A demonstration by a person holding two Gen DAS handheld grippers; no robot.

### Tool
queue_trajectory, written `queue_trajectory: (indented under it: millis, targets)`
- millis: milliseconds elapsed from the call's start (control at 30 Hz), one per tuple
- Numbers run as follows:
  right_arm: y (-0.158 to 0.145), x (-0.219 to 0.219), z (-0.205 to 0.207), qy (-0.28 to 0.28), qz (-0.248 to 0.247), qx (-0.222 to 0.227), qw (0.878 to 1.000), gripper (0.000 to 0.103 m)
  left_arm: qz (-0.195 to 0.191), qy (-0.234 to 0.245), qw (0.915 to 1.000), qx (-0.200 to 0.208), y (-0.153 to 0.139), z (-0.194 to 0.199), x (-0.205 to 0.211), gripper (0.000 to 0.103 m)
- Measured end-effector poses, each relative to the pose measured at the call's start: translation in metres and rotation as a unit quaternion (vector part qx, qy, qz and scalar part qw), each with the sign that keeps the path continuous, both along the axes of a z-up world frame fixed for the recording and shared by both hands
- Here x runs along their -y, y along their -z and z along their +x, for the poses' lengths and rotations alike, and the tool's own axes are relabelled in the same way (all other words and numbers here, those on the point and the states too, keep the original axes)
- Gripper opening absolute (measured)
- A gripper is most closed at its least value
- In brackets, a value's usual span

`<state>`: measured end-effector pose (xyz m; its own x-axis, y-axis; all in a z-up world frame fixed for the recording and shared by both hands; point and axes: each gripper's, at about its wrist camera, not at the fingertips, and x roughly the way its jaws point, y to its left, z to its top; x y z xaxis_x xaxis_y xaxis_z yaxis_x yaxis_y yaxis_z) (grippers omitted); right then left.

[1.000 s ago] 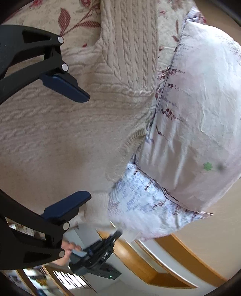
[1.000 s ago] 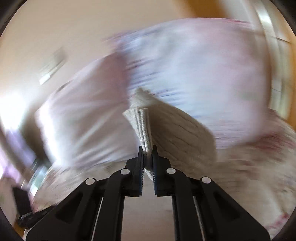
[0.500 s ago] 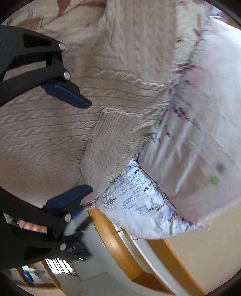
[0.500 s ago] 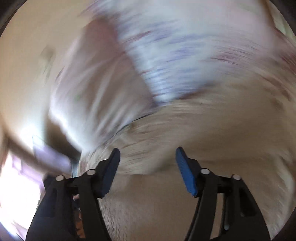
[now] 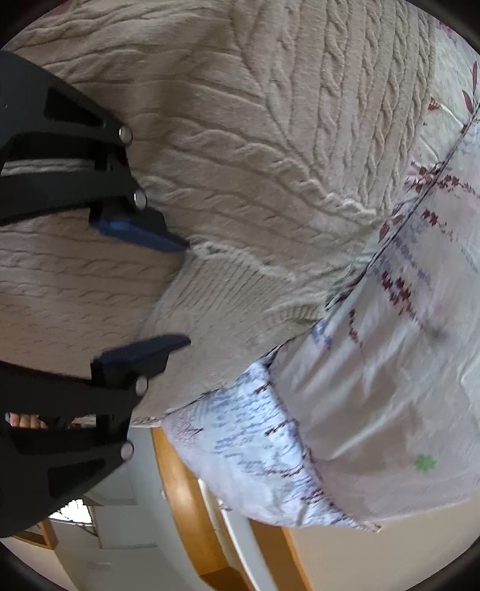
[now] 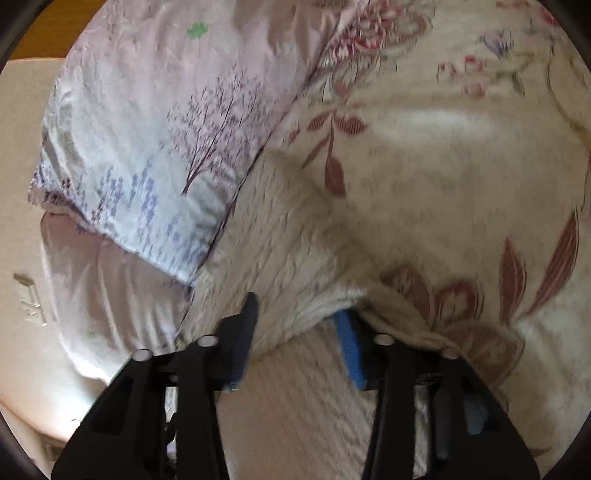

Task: Fold small clothes
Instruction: 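Fold the held sleeve across the sweater body and open the right tool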

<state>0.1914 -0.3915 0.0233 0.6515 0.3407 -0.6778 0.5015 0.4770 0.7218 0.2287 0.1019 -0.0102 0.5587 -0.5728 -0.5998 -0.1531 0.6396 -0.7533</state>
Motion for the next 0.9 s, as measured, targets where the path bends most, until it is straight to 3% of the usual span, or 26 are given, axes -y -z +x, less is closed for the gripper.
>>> queue_trajectory:
  millis: [33, 100, 200, 433, 533, 633, 700, 767, 833, 900]
  targets:
    - [0.000, -0.001, 0.004, 0.000, -0.010, 0.004, 1.000, 0.009, 0.000, -0.003, 1.0000, 0.000, 0.001, 0.002, -0.001, 0.020]
    - [-0.003, 0.000, 0.003, 0.002, -0.015, 0.041, 0.999, 0.008, -0.003, -0.001, 1.0000, -0.002, 0.005, 0.008, -0.002, 0.008]
    - [-0.016, 0.006, -0.005, 0.007, -0.027, 0.077, 0.997, 0.008, 0.005, 0.002, 0.9998, 0.019, -0.002, 0.007, -0.003, 0.008]
    - [-0.007, 0.012, -0.017, 0.012, -0.040, 0.066, 0.997, 0.007, 0.064, 0.000, 0.9968, 0.049, -0.012, -0.002, -0.001, 0.007]
    - [-0.001, 0.008, -0.013, 0.008, -0.065, 0.038, 0.997, 0.007, 0.092, 0.004, 0.9953, 0.032, -0.004, 0.000, 0.005, 0.007]
    - [0.006, 0.007, -0.011, 0.002, -0.069, 0.011, 0.998, 0.008, 0.092, 0.012, 0.9953, 0.027, 0.000, 0.003, 0.004, 0.012]
    - [0.002, 0.005, -0.015, -0.004, -0.079, 0.004, 0.997, 0.017, 0.081, 0.018, 0.9962, 0.028, -0.004, -0.002, 0.000, 0.017]
    - [-0.006, 0.004, -0.021, -0.005, -0.080, 0.003, 0.997, 0.028, 0.073, 0.029, 0.9961, 0.040, -0.013, -0.014, -0.009, 0.034]
    - [-0.015, 0.003, -0.028, -0.006, -0.092, 0.011, 0.996, 0.053, 0.075, 0.031, 0.9947, 0.063, -0.025, -0.035, -0.027, 0.055]
    - [-0.028, -0.001, -0.037, -0.006, -0.121, 0.026, 0.992, 0.067, 0.085, 0.021, 0.9936, 0.072, -0.031, -0.054, -0.048, 0.061]
